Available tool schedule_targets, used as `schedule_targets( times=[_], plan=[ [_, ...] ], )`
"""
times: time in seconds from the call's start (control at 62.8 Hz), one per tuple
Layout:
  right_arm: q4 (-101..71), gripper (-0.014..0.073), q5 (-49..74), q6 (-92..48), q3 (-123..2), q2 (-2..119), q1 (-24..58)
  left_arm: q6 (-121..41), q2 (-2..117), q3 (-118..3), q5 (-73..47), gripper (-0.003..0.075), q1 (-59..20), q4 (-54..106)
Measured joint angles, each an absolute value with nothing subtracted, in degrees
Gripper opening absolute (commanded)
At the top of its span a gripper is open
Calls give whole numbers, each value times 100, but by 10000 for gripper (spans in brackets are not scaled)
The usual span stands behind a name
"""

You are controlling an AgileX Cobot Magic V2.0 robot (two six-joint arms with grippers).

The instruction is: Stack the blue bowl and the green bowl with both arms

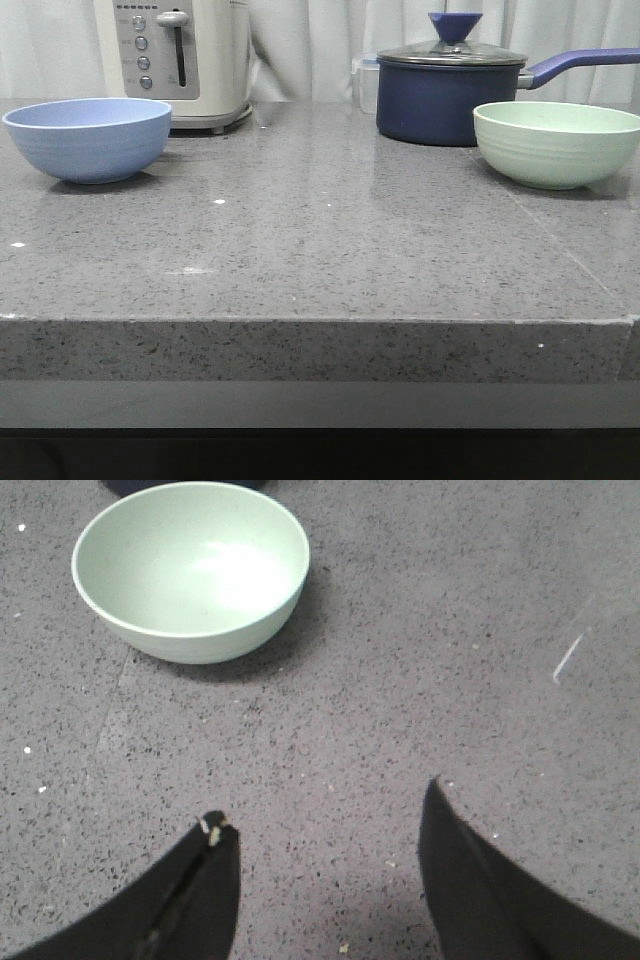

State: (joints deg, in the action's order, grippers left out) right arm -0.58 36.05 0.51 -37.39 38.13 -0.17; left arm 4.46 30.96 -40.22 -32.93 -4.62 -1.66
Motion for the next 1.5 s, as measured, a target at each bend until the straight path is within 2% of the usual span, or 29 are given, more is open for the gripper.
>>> schedule_targets(
  times=[0.239, 0.525, 0.716, 0.939, 1.21, 1.497],
  plan=[
    [-117, 458, 4313, 47, -4430, 4465, -17, 436, 3222, -4022, -3293, 407, -550, -154],
    [-139, 458, 4935, 47, -5670, 5908, -17, 300, 3292, -4022, -3293, 407, -1570, -129],
    [-450, 458, 5218, 47, -6655, 7045, -372, 272, 3292, -4022, -3183, 407, -2106, -119],
    [-1510, 458, 5556, -530, -7623, 8348, -872, 259, 3292, -4022, -3153, 407, -2188, -119],
    [-2501, 456, 5550, -1126, -8094, 9479, -925, 259, 3292, -4022, -3144, 407, -2188, -119],
    [-2741, 265, 5200, -1223, -8133, 10124, -925, 246, 3292, -4022, -3144, 407, -2188, -119]
  ],
)
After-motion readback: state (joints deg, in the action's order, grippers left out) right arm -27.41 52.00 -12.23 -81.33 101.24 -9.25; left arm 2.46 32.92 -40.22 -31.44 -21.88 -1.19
